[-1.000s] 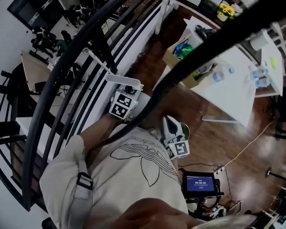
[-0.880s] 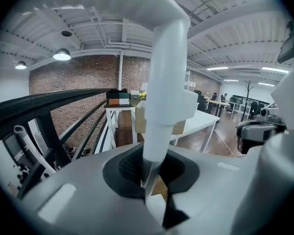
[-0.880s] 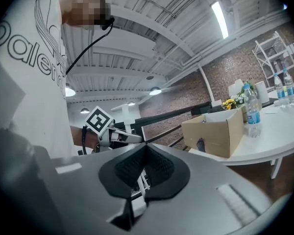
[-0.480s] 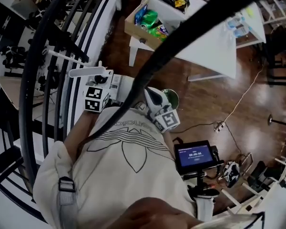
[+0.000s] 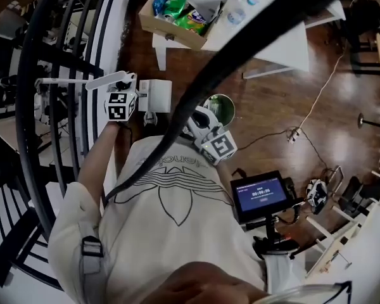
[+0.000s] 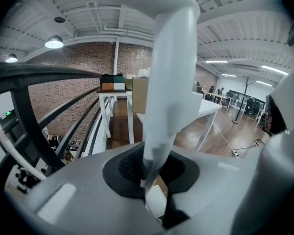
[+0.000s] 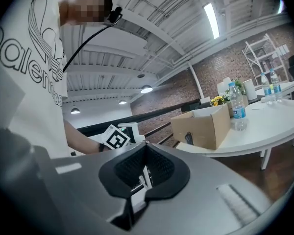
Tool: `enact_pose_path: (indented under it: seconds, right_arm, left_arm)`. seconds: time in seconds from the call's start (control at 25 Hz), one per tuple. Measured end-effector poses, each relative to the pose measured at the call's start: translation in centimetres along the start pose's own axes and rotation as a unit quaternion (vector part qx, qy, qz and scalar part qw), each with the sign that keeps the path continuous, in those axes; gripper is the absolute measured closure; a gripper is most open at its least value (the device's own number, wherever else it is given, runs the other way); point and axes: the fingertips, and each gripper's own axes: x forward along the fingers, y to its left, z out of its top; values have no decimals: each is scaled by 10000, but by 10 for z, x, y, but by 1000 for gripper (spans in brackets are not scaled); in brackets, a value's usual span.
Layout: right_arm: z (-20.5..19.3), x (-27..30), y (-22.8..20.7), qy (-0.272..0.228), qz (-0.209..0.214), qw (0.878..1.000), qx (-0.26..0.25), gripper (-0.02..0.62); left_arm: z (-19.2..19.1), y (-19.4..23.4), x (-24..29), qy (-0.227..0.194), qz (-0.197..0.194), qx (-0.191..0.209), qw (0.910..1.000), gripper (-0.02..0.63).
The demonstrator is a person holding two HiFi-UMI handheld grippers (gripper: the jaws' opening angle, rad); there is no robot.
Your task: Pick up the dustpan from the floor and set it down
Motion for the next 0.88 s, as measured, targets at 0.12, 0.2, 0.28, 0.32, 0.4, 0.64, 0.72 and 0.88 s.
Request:
enact_pose_path:
  seconds: [0.12,0.2,0.28,0.32,0.4,0.64,0.72,0.88]
  right_arm:
    - [-12,-4,-2,322,-88,9994,-6,594]
    - [-18,-10,-4,535,-129,9984,-126,594]
    - [-23,-14,-5,692,-184,9972,-229,594]
    - [-25,-15,-6,731,-226,9967,-255,594]
    - [-27,-18,-9,753,-333,9963,-261,594]
    - [-20,-18,-16,592,-437,9966,-364,594]
    - [-12,-14,-17,422,-407,9973,-434,594]
    - [15,-8,-19,-233,-429,9982,-335,594]
  left_arm:
    - [-31,12,40,247,-54,43,9997,536]
    - [-50,16,65,405,-117,146,9990,535]
    - [-66,25,83,533,-125,254,9982,534]
    - [-72,31,90,608,-98,293,9977,535]
    - [-84,42,98,817,-23,333,9961,535]
    - [-72,88,78,651,1111,522,9903,513]
    - [-63,93,54,478,1483,566,9862,477]
    - [-72,82,-10,132,1704,256,9850,585]
